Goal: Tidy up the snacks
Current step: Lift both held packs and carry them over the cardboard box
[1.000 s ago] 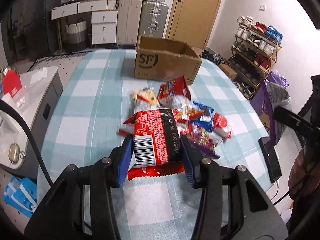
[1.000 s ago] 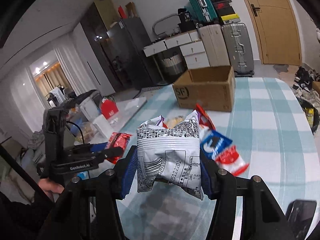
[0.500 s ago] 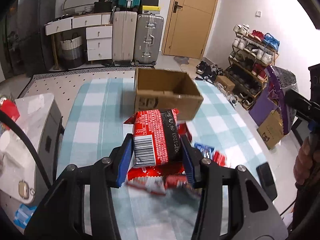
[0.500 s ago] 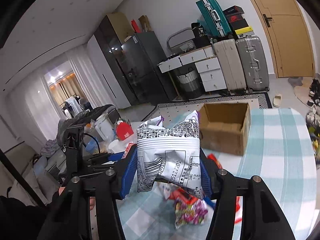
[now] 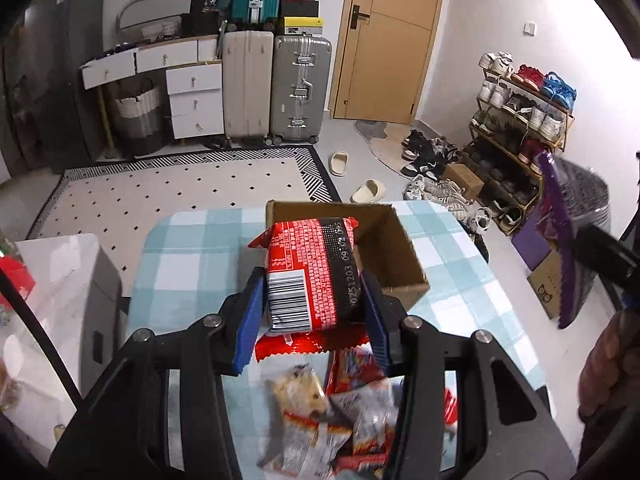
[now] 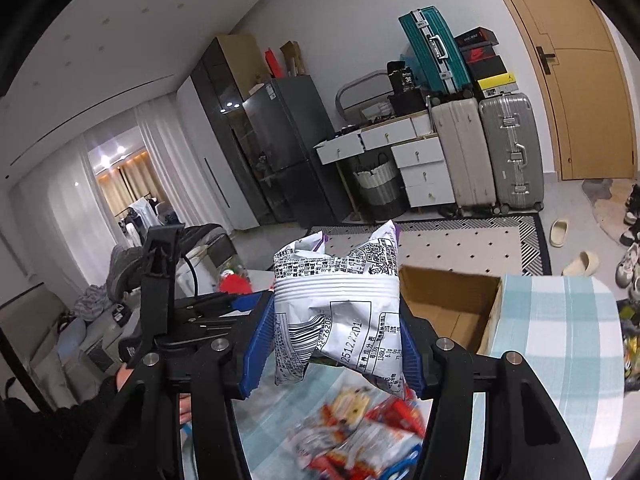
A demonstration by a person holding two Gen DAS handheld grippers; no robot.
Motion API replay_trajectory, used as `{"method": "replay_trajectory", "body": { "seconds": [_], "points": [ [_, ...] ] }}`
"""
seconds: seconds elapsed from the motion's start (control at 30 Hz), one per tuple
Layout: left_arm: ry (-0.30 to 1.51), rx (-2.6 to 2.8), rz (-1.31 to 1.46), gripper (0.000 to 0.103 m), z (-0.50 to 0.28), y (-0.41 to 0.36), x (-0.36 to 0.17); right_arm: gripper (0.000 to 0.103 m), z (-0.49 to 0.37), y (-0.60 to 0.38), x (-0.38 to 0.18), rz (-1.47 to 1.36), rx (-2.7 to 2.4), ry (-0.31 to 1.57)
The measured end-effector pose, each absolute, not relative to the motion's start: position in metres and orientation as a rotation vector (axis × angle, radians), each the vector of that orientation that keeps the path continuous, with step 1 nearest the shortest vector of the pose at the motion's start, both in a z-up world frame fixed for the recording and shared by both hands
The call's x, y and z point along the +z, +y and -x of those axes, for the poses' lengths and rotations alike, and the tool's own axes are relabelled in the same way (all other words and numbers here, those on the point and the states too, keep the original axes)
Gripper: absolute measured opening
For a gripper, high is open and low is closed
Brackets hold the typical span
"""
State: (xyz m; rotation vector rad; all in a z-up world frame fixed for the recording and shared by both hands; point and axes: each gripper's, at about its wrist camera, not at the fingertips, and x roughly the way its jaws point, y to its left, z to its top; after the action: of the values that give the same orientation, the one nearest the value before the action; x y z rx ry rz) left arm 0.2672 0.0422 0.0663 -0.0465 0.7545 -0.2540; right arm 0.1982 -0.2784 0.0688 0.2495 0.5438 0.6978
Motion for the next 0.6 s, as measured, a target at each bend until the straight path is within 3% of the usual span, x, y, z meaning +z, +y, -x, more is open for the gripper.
{"method": "replay_trajectory", "body": {
  "seconds": [0.27,0.6],
  "points": [
    [0.776,-0.314,0.052,0.043,-0.35,0.005,0.051,0.056,-0.269,-0.297,0.039,-0.325,0.585,0.584],
    [0.889,-0.313,0.037,0.043,-0.413,-0.016,-0.022,0.058,-0.342,-0.283,-0.018,-0.245,0.507,0.707]
  ]
}}
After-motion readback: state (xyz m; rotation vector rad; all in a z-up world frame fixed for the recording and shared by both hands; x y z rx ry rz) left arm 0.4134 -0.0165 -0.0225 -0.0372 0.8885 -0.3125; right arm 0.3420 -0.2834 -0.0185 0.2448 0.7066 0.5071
